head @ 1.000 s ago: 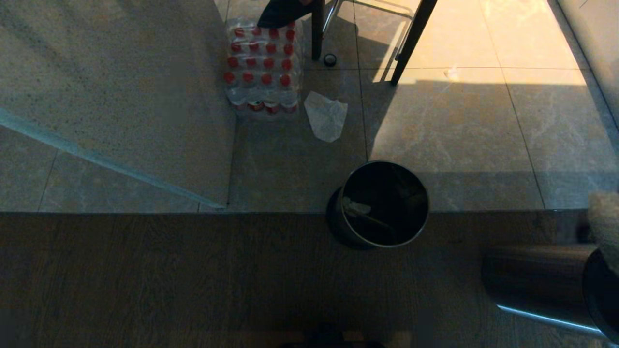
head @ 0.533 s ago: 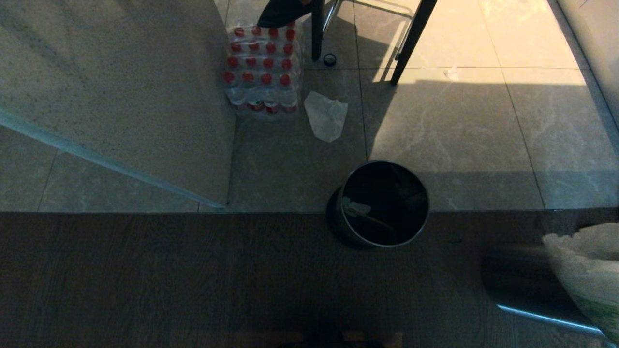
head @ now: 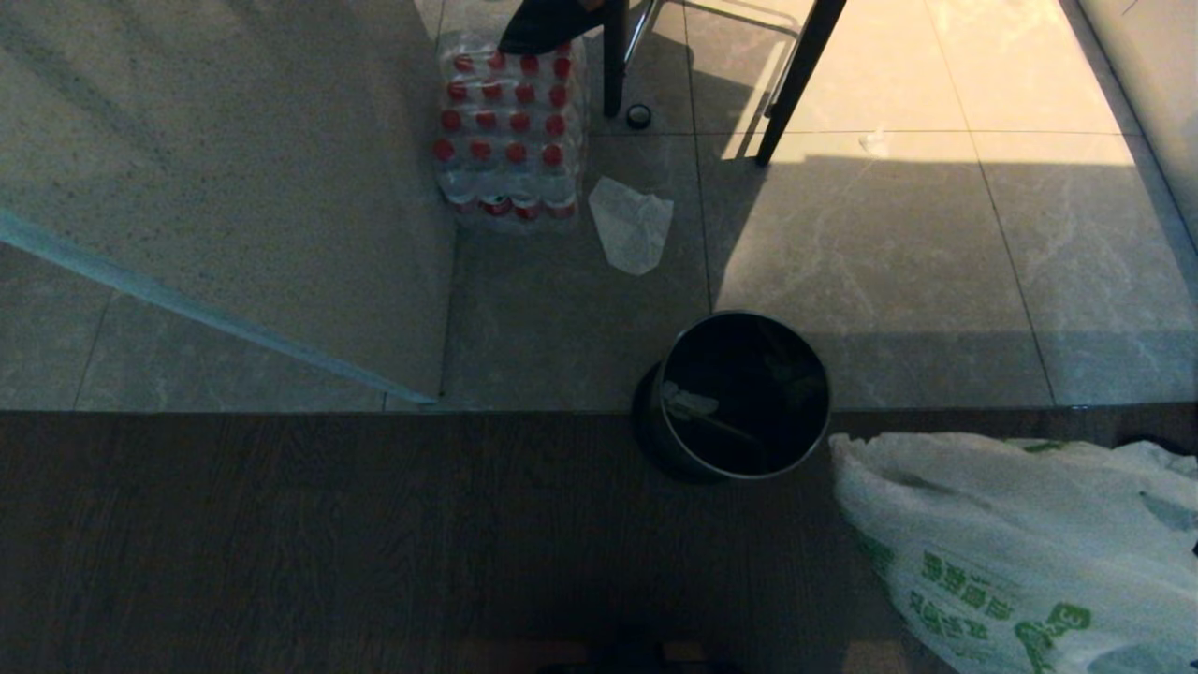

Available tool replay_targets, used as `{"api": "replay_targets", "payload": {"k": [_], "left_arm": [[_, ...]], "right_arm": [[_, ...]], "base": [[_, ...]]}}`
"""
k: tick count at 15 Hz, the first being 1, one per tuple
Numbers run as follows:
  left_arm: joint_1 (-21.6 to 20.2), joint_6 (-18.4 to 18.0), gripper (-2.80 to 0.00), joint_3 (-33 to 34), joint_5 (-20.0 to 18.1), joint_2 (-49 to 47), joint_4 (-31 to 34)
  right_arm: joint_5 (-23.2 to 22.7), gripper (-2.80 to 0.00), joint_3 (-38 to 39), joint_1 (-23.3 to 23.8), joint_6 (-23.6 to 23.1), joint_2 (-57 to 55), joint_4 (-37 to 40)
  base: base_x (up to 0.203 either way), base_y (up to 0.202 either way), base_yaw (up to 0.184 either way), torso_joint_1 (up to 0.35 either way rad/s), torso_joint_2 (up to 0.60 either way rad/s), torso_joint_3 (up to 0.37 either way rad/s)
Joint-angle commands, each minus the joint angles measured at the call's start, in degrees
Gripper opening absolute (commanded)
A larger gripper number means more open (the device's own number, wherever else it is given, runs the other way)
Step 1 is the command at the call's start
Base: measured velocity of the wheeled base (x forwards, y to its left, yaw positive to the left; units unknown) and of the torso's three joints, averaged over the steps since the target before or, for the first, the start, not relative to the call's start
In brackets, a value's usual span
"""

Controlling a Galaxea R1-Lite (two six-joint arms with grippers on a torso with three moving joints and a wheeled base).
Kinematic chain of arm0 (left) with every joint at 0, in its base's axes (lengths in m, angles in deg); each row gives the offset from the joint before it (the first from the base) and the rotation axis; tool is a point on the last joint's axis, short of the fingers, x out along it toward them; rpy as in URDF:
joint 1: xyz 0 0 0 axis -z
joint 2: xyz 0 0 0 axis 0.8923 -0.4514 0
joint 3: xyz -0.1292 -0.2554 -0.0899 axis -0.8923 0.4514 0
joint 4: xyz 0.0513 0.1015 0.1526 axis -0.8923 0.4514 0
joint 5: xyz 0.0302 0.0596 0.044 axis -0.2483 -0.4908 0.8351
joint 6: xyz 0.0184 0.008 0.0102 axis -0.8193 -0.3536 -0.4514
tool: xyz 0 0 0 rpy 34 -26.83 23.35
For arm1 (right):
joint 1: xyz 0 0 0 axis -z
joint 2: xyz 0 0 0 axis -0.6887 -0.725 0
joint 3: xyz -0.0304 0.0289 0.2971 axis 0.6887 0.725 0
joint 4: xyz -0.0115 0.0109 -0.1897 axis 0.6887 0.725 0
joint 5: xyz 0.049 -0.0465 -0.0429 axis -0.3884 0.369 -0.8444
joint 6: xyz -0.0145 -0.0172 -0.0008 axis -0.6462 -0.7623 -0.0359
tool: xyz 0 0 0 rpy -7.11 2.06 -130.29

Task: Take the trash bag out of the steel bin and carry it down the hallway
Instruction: Put the trash bag at the door

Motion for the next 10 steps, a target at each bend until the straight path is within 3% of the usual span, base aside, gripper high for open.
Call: {"api": "replay_targets", "payload": {"k": [1, 3, 4, 5, 7, 8, 10], "left_arm": [[-0.02, 0.07, -2.80, -0.02, 0.03, 0.00, -0.09], [-0.02, -0.01, -2.80, -0.02, 0.03, 0.00, -0.08], [-0.02, 0.07, -2.80, -0.02, 0.03, 0.00, -0.01], [-0.02, 0.07, -2.80, -0.02, 0.03, 0.00, -0.09], [-0.02, 0.07, -2.80, -0.02, 0.03, 0.00, -0.01], [-0.02, 0.07, -2.80, -0.02, 0.03, 0.00, -0.01], [-0.02, 0.07, -2.80, -0.02, 0.03, 0.00, -0.09]], "right_arm": [[-6.72, -2.80, 3.44, -0.06, 2.79, 6.30, 7.49], [-8.76, -2.80, 2.03, -0.07, 15.46, 6.24, 12.90], [-9.18, -2.80, 1.15, -0.07, 18.53, 6.20, 15.65], [-8.71, -2.80, 0.49, -0.07, 17.39, 6.19, 17.77], [-7.25, -2.80, 0.11, -0.07, 3.99, 6.19, 19.05], [-6.73, -2.80, -0.05, -0.07, -0.27, 6.19, 19.50], [-4.91, -2.80, -0.32, -0.09, 1.16, 6.19, 20.88]], "base": [[0.000, 0.000, 0.000, 0.000, 0.00, 0.000], [0.000, 0.000, 0.000, 0.000, 0.00, 0.000], [0.000, 0.000, 0.000, 0.000, 0.00, 0.000], [0.000, 0.000, 0.000, 0.000, 0.00, 0.000], [0.000, 0.000, 0.000, 0.000, 0.00, 0.000], [0.000, 0.000, 0.000, 0.000, 0.00, 0.000], [0.000, 0.000, 0.000, 0.000, 0.00, 0.000]]}}
